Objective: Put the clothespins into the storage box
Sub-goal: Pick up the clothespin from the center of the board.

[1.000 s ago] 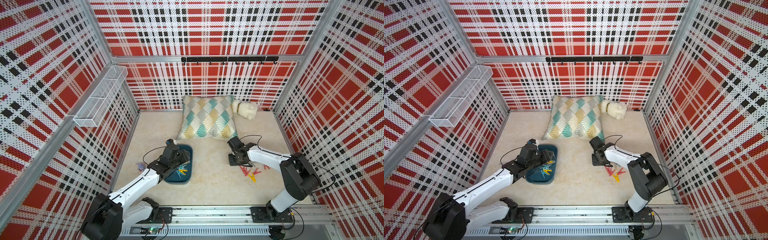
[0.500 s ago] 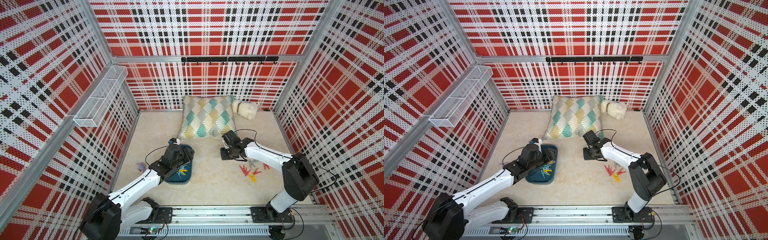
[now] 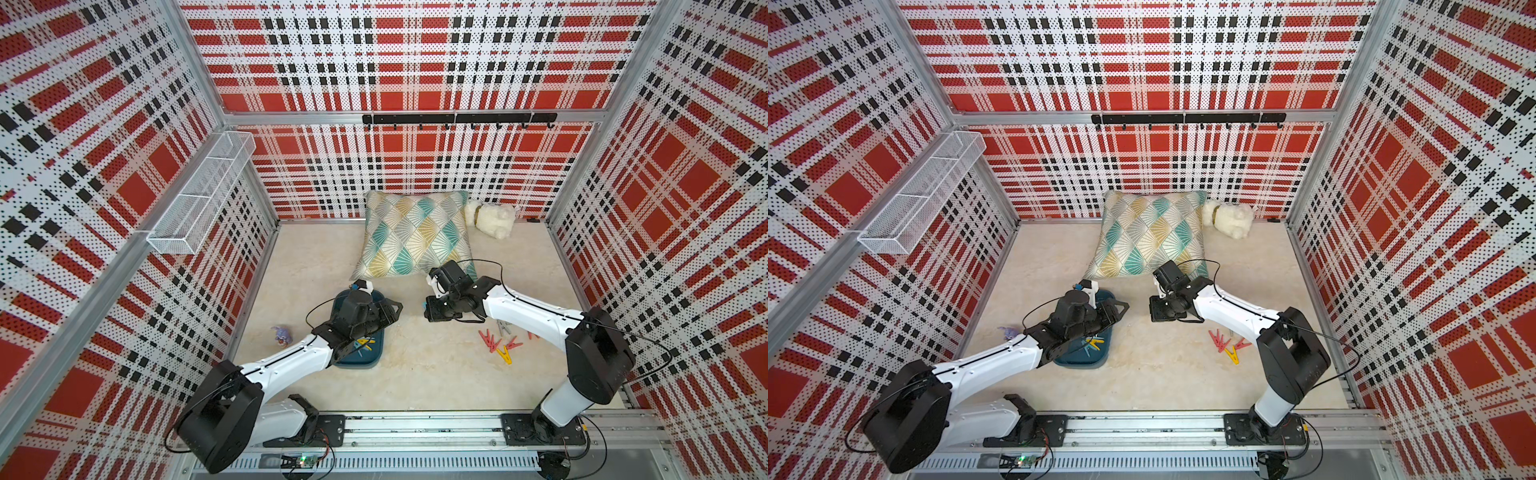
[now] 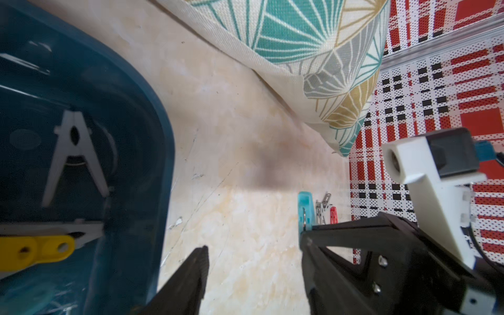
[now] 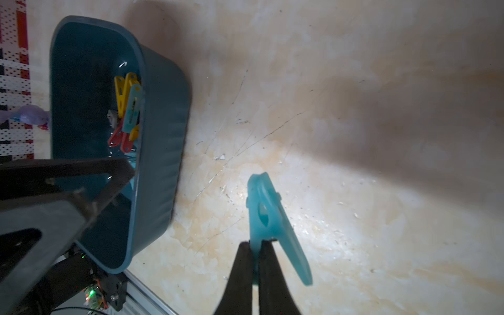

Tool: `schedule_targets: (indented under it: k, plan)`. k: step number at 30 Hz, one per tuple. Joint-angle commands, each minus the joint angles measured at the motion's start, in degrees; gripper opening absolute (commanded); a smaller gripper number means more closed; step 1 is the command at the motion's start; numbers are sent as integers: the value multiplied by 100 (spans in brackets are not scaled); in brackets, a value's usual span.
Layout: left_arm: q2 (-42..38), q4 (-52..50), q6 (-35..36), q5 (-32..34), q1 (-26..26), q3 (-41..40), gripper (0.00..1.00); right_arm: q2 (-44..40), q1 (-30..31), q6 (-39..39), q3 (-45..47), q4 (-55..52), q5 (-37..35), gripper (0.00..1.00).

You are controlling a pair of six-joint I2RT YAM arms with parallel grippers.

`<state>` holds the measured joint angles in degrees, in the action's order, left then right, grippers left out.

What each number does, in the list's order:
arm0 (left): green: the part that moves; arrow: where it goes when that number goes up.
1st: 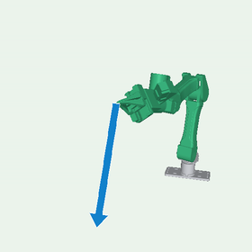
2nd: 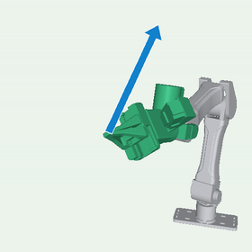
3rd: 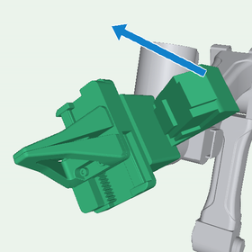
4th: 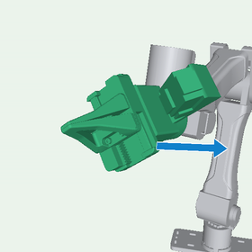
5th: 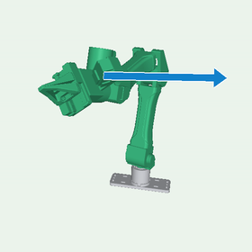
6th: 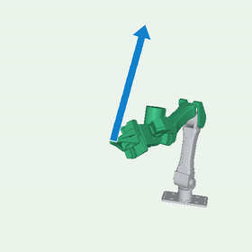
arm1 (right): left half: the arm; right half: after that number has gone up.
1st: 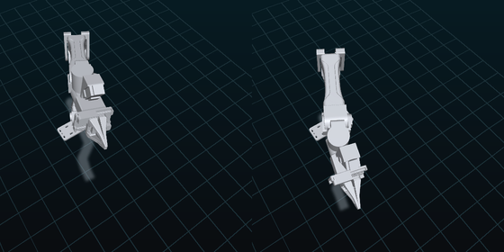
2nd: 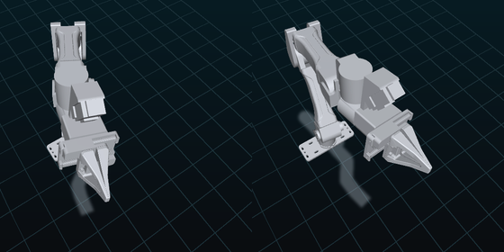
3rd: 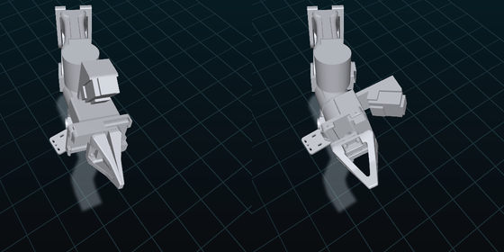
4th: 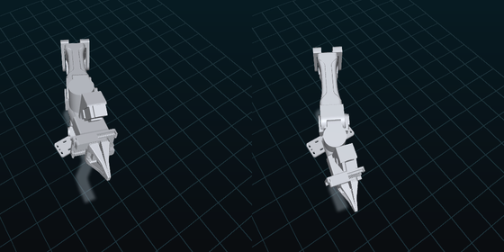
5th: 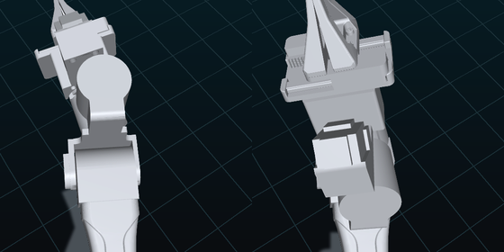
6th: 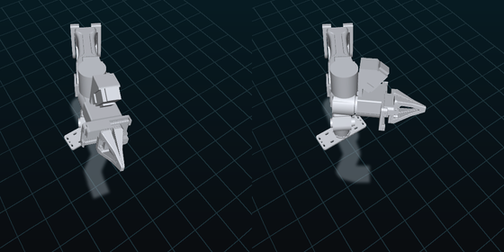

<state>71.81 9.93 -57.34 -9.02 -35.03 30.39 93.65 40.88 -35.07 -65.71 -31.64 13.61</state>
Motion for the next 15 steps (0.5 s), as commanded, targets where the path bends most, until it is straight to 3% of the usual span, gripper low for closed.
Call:
schedule_targets:
  k: [1, 15]
  plan:
    - [133, 537, -159, -140, -96, -42, 61, -105, 118, -187, -21, 312, 467, 0]
    - [393, 864, -339, -275, -302, -17, 56, -8, 473, -444, -204, 621, 635, 0]
